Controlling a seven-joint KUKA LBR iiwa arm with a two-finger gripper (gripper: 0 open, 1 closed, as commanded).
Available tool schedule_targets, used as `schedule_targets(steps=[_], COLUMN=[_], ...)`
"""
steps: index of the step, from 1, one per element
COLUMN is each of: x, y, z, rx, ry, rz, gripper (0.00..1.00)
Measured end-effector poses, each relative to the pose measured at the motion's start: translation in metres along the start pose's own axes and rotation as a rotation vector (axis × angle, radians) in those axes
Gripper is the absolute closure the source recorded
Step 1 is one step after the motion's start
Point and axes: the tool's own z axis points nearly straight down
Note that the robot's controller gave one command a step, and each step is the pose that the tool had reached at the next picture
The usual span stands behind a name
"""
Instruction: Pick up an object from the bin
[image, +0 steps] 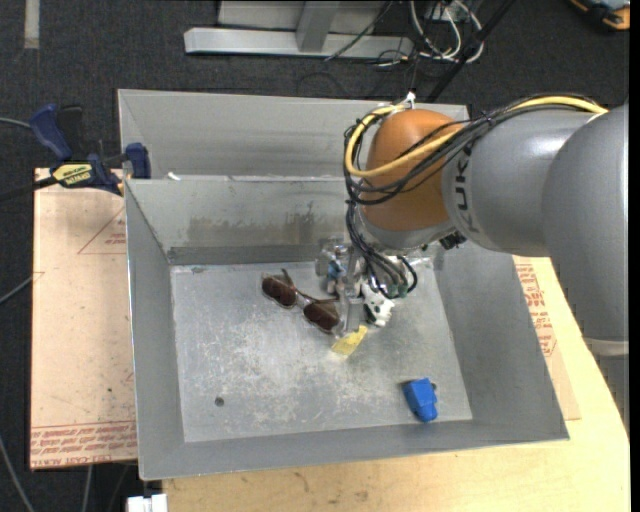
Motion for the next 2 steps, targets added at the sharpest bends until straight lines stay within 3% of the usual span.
schedule_targets(steps=[1, 2], x=[-0.003, 0.016], y=[0.026, -0.019], z=[0.018, 0.031], rx=[0.0, 0.002], ry=[-0.003, -0.002], rz=[0.199, 0.088], gripper=[0.0, 1.0])
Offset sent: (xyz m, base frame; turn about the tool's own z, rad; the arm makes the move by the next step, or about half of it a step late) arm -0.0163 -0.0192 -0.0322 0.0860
